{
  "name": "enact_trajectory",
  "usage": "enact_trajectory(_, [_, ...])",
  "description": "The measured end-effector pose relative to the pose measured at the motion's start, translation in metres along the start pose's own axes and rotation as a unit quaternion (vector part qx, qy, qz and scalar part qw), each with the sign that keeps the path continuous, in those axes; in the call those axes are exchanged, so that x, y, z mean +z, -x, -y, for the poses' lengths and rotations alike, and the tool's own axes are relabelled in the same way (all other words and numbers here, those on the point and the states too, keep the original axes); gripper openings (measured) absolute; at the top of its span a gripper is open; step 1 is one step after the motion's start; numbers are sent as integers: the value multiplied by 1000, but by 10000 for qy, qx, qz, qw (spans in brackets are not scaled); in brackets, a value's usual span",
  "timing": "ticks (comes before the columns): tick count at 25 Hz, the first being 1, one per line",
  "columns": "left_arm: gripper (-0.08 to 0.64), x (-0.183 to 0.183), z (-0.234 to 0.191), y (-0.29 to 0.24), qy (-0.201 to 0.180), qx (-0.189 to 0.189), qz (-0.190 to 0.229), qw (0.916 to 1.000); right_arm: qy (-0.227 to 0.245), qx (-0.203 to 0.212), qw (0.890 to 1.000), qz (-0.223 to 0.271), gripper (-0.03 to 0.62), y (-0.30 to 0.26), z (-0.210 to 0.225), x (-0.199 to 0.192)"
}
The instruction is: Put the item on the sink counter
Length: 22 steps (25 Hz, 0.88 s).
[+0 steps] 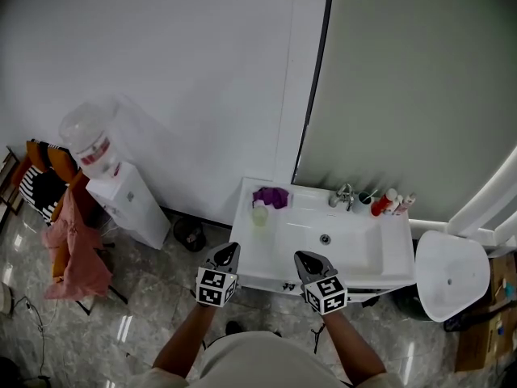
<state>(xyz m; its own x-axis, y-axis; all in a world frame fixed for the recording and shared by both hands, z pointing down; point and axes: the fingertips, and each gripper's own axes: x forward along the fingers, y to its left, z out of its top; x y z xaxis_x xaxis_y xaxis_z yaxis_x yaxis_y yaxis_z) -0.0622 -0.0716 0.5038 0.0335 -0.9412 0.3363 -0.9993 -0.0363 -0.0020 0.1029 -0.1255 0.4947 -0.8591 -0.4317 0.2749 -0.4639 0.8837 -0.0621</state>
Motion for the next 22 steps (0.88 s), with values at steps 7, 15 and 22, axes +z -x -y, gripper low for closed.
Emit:
enact_trajectory(7, [8,2,4,-3,-29,-7,-10,10000,14,-3,9999,140,11,2,4,4])
enact_trajectory(15, [8,3,10,-8,-72,-56,-16,10000,-17,-8,9999,114,11,2,8,0])
enact_trajectory(22, [8,5,9,-9,-65,-60,-2,10000,-37,-32,9999,122,11,1,10,-2])
